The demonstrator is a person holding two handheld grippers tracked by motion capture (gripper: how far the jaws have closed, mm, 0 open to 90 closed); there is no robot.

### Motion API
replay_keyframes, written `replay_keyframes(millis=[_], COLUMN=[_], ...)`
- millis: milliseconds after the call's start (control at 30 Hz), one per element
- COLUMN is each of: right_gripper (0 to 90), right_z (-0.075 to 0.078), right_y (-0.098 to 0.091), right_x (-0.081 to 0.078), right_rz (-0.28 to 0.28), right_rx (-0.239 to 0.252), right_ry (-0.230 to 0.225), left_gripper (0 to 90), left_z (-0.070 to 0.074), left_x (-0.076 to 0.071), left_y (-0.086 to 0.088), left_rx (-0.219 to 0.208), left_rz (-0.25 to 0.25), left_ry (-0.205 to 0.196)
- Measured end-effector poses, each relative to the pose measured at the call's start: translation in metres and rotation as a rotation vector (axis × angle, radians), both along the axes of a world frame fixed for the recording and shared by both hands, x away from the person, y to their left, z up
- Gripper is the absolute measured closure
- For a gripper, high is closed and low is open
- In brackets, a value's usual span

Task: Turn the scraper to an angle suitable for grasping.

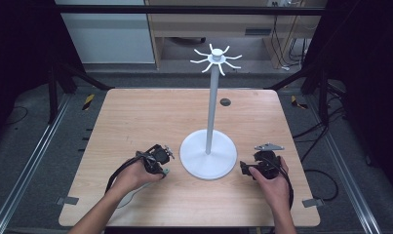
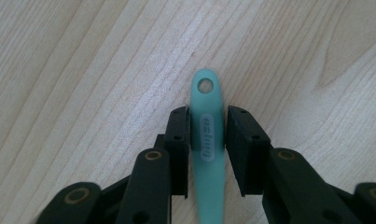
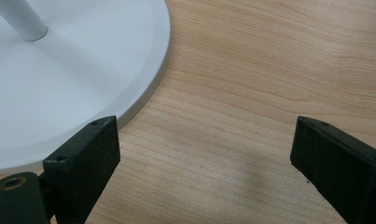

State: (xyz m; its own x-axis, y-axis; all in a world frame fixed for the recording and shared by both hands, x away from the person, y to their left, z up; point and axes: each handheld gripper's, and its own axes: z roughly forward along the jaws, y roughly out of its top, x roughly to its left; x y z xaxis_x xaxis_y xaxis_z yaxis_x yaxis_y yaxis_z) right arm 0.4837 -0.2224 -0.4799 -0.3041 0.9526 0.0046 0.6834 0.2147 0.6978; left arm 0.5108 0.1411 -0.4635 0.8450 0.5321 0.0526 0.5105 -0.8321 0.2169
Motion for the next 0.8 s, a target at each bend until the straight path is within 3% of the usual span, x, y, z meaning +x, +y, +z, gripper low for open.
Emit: replay_keyframes(millis=[467,800], right_gripper=[8.5,8.5], right_z=[0.0,-0.001], right_y=[0.0,0.001], right_x=[0.0,0.0], right_rz=[0.006,0.007], right_rx=[-0.002,-0.007], right_ry=[0.001,0.002], left_gripper=[73.8,73.8], left_z=[0.001,0.027], left_x=[0.001,-0.002], left_y=[0.003,0.022], left_rx=[-0.031,-0.118], left_rz=[0.006,0.013], left_ry=[0.007,-0.042])
